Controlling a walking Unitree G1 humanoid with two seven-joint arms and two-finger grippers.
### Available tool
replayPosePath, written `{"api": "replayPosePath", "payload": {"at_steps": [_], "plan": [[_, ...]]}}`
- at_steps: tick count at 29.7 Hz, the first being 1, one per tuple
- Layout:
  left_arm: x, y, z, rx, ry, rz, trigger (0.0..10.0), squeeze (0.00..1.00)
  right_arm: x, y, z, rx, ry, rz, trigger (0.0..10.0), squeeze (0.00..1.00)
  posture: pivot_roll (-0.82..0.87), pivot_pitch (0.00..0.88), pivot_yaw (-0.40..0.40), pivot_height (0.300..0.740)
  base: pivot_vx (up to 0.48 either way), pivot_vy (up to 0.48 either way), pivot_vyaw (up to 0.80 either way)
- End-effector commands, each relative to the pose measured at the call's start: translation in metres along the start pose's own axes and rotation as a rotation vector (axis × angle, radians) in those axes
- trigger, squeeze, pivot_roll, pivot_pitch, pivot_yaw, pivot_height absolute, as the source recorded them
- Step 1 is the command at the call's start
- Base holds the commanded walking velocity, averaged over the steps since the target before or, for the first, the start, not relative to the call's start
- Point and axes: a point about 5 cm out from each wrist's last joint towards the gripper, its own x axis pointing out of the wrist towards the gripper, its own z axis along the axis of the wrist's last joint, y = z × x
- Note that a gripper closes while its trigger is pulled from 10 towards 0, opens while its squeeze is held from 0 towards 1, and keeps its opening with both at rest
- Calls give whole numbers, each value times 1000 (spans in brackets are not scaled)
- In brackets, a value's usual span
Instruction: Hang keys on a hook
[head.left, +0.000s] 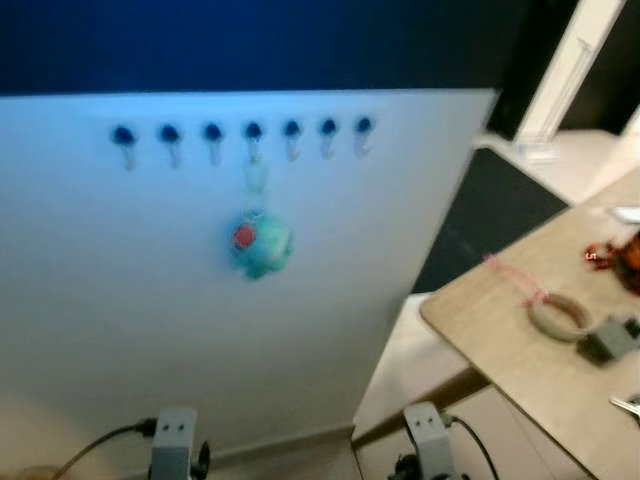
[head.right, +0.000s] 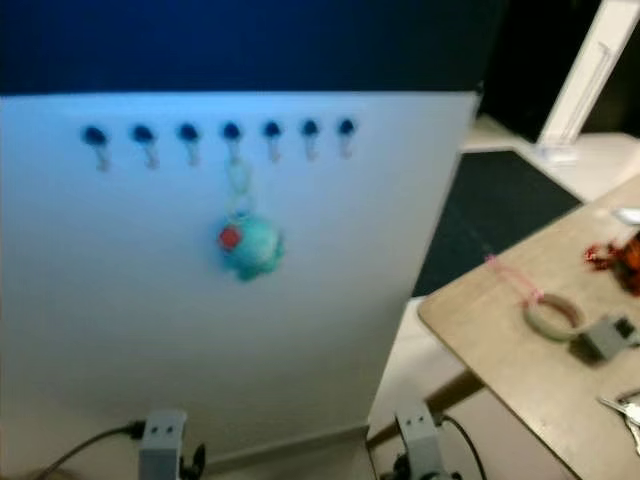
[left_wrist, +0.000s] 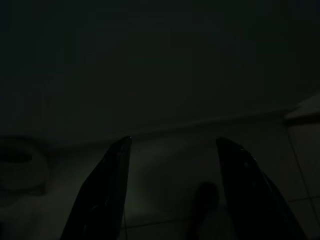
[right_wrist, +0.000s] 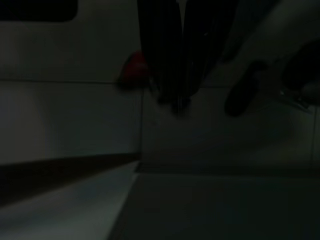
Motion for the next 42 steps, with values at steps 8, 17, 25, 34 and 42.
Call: {"api": "replayPosePath", "payload": {"at_steps": [8,17,25,34,42], "plan": [[-4,0,-9,-12,36,2,10000,0,1,0,2,-3,0,2,10000,0,77,40,-61,740,0,0,800],[-4,2,-7,-9,28,4,10000,0,1,1,2,3,-1,4,10000,0,75,35,-56,740,0,0,800],[-1,-1,-3,2,16,-16,10000,0,0,-2,0,72,-8,-26,10000,0,71,35,-54,740,0,0,322],[0,-5,-2,5,14,-41,10000,0,-2,-4,-7,106,6,-36,10000,0,73,36,-52,740,0,37,0],[0,-4,-2,5,17,-40,10000,0,-2,-2,-6,113,5,-34,10000,0,79,37,-52,740,0,451,0]]}}
